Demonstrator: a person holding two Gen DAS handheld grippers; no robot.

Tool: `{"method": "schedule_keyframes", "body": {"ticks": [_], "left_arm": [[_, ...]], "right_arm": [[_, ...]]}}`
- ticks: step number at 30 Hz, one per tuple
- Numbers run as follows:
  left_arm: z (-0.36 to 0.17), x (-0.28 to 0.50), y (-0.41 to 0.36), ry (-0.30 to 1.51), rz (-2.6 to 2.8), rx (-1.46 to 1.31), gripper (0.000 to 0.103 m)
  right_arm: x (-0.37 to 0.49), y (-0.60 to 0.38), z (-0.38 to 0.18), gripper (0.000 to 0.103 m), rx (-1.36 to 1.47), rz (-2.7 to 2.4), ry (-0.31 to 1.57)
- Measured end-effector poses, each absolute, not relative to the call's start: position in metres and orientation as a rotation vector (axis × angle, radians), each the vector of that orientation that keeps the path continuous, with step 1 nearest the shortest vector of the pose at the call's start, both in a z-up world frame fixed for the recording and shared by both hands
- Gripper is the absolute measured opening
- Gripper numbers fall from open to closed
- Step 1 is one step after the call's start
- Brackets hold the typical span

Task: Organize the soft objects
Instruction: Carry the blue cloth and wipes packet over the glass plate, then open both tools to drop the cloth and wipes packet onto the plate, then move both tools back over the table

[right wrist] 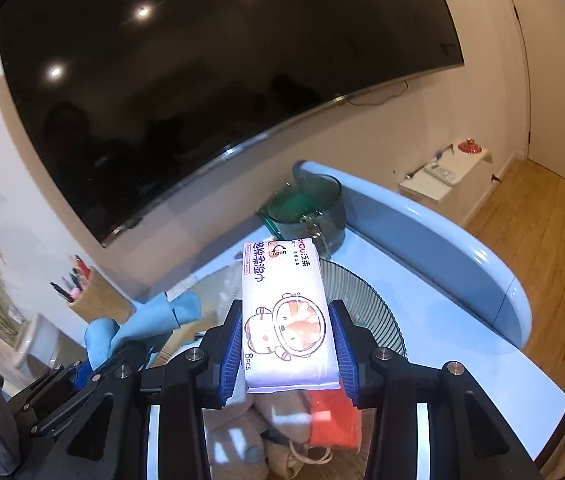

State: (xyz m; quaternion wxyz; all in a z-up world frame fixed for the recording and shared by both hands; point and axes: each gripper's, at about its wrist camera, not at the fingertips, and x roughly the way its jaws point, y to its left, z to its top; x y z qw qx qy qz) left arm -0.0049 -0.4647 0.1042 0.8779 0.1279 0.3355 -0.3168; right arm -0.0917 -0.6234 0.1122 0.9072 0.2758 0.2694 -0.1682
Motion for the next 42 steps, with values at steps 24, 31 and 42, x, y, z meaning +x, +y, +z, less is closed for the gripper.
{"method": "schedule_keyframes", "body": {"ticks": [24, 31, 42], "left_arm": [[0.139, -0.067, -0.389, 0.643, -0.72, 0.242, 0.069], [0.141, -0.072, -0.283, 0.643, -0.557, 0.202, 0.075], [0.127, -0.048, -0.094, 0.64, -0.111, 0.121, 0.077]], "right_arm": [[-0.144, -0.587, 0.114, 0.06, 0.575, -0.251, 0.582], [-0.16, -0.524, 0.138, 0.067, 0.433, -0.145, 0.526], [-0.148, -0.376, 0.166, 0.087, 0.209, 0.187, 0.48]]}}
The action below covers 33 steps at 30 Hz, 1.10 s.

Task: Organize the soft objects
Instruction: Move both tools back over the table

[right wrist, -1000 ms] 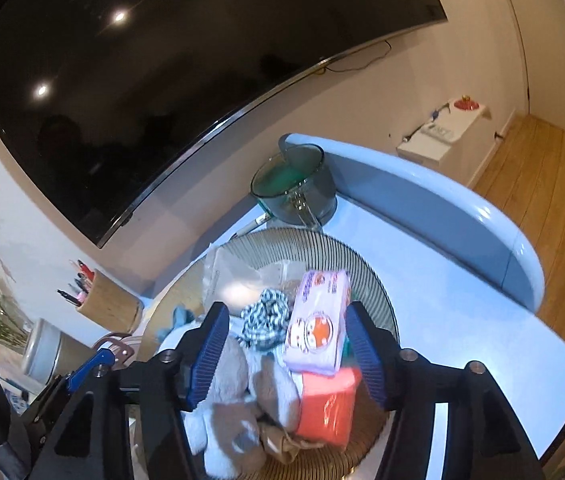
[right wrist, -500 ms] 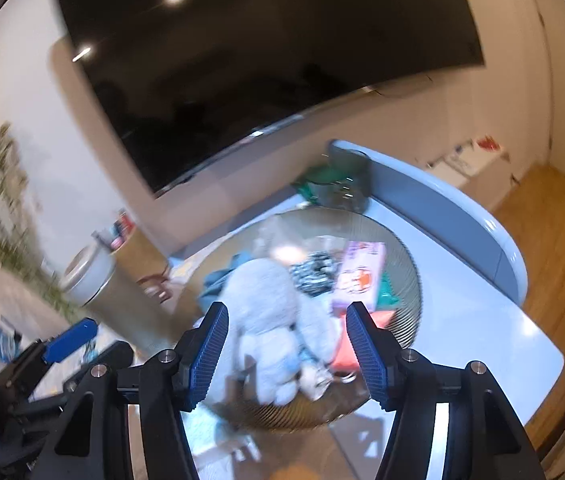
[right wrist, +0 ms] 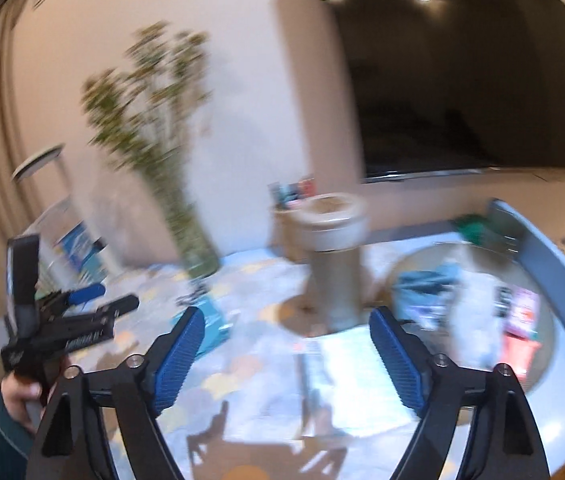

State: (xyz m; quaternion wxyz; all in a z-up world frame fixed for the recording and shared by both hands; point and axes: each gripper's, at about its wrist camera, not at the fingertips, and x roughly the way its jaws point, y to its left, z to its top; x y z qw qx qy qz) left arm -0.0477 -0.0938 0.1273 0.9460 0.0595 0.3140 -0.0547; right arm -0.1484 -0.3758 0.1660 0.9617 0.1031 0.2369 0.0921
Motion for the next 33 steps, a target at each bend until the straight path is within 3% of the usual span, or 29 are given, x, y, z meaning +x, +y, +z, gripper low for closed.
{"method": "schedule_keyframes", "body": {"ticks": [3, 8, 13, 20, 22, 33], "left_arm": [[0.089, -0.04, -0.058, 0.675, 0.009, 0.143, 0.09], [0.016, -0.032, -0.024, 0.789, 0.077, 0.174, 0.089], [-0.01, -0.023, -0.005, 0.821, 0.093, 0.125, 0.089], [-0.015, -0.023, 0.003, 0.85, 0.064, 0.067, 0.089], [-0.015, -0.024, 0.001, 0.842, 0.061, 0.075, 0.089], [-0.016, -0.021, 0.004, 0.854, 0.055, 0.072, 0.09]], "right_arm": [[-0.129, -0.334, 0.152, 0.093, 0.206, 0.283, 0.532], [-0.064, -0.254, 0.08, 0.098, 0.205, 0.428, 0.795], [-0.029, -0.231, 0.047, 0.098, -0.019, 0.252, 0.785], [-0.004, -0.252, 0.002, 0.099, 0.024, 0.16, 0.897], [-0.004, -0.242, 0.004, 0.103, -0.041, 0.155, 0.888], [0.0, -0.239, 0.003, 0.103, -0.063, 0.153, 0.895]]}}
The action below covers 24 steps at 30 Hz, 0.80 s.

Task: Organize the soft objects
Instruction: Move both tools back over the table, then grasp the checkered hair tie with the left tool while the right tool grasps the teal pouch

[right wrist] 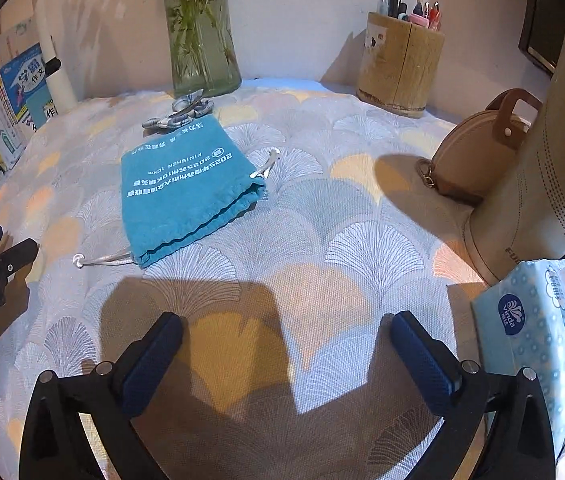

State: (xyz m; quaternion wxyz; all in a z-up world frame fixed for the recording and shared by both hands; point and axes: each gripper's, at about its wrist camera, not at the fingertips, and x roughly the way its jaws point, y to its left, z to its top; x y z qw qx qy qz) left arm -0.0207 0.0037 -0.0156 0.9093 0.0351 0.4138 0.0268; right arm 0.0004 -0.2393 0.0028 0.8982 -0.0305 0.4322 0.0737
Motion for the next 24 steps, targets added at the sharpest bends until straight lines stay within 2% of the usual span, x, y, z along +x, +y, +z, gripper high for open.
{"method": "schedule_keyframes", "body": {"ticks": [10, 15, 18, 21, 24], "left_arm": [[-0.017, -0.02, 0.003, 0.858, 0.057, 0.074, 0.09], [-0.018, -0.015, 0.007, 0.884, 0.074, 0.055, 0.098], [-0.016, -0.009, 0.015, 0.936, 0.038, 0.0, 0.096], [0.002, -0.007, 0.011, 0.936, -0.024, -0.003, 0.096], [0.036, 0.003, -0.008, 0.863, -0.107, 0.062, 0.097]], "right_arm": [[0.001, -0.238, 0.003, 0.103, -0.076, 0.168, 0.909], [-0.002, -0.24, 0.003, 0.103, -0.086, 0.196, 0.928], [-0.002, -0.239, 0.002, 0.103, -0.08, 0.189, 0.918], [-0.001, -0.236, 0.003, 0.103, -0.085, 0.18, 0.931], [0.003, -0.233, 0.012, 0.103, -0.063, 0.227, 0.96]]}}
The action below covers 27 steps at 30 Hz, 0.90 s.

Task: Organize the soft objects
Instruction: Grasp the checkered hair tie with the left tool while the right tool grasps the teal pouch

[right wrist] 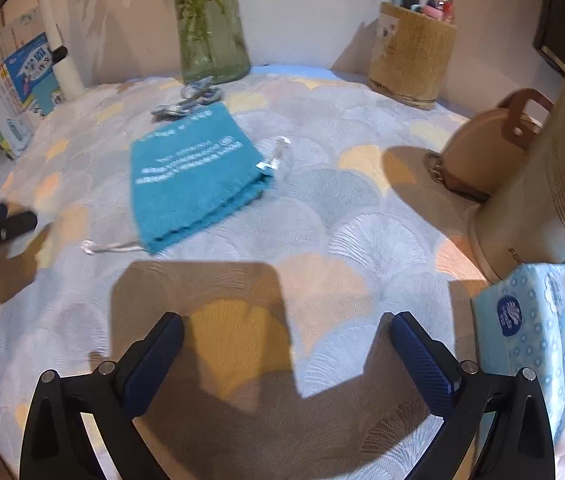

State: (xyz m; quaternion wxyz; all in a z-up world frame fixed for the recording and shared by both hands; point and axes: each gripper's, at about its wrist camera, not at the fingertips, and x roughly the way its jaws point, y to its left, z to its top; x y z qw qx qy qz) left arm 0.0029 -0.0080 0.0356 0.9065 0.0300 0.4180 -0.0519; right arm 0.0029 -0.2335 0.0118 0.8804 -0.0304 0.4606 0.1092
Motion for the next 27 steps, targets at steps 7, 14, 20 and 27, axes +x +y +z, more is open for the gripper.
{"method": "schedule_keyframes", "body": {"ticks": [7, 14, 20, 27], "left_arm": [[0.038, 0.101, -0.05, 0.93, -0.278, 0.078, 0.097], [0.003, 0.159, -0.064, 1.006, -0.374, -0.054, 0.087], [0.002, 0.157, -0.07, 0.92, -0.373, 0.008, 0.034], [0.01, 0.147, -0.069, 0.877, -0.382, 0.0, 0.02]], "right_arm": [[0.038, -0.202, 0.032, 0.103, -0.025, 0.375, 0.957], [0.071, -0.187, 0.019, 0.103, -0.026, 0.413, 0.967], [0.08, -0.159, 0.013, 0.103, -0.143, 0.36, 0.915], [0.068, -0.153, 0.018, 0.073, -0.176, 0.35, 0.846]]}}
